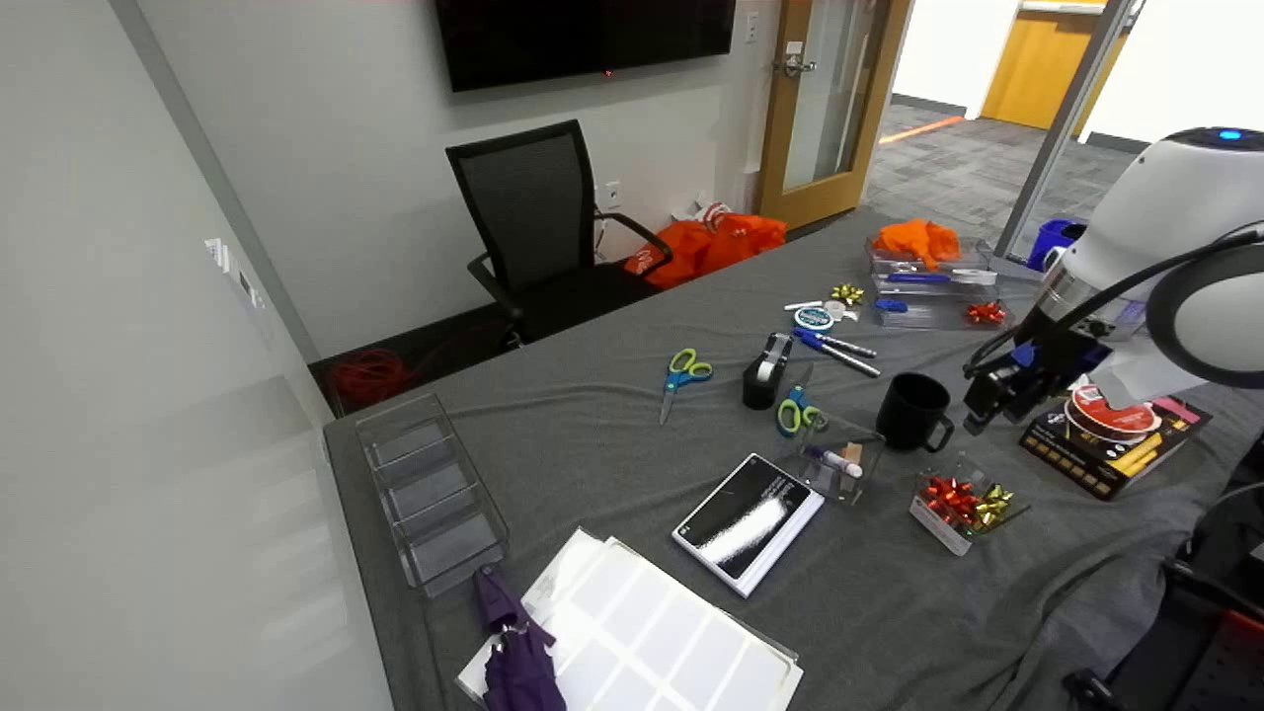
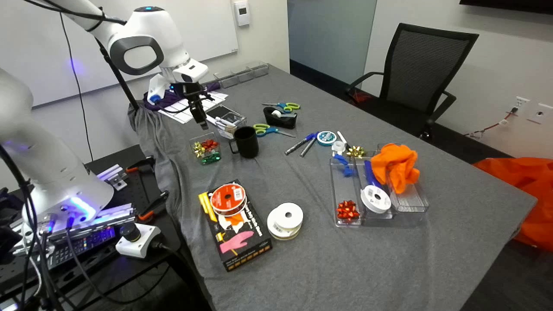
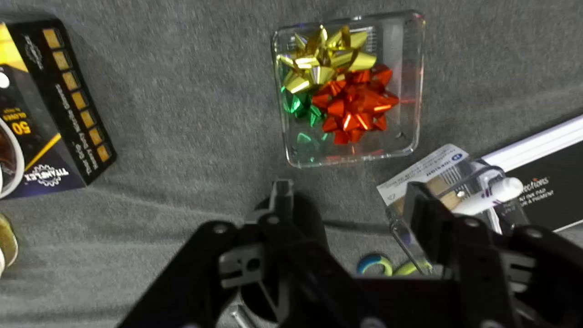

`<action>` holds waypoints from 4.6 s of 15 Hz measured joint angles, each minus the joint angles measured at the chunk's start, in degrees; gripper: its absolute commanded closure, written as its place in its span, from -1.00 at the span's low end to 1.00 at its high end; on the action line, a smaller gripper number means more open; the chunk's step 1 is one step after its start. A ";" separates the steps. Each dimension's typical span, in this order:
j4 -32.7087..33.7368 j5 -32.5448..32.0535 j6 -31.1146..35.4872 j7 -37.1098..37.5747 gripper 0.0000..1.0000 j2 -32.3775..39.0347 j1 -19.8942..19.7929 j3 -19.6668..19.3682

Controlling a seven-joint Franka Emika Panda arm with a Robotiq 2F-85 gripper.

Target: Take the bow out of the plastic container and put it into another container on the right

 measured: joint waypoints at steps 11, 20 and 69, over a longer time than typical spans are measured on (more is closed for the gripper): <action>1.18 -9.34 -5.52 30.25 -0.73 7.95 -0.83 2.22; 5.09 -10.67 -5.55 37.80 0.66 15.45 1.04 0.84; 12.00 -13.01 -15.15 -1.22 1.00 -3.67 -6.52 -4.26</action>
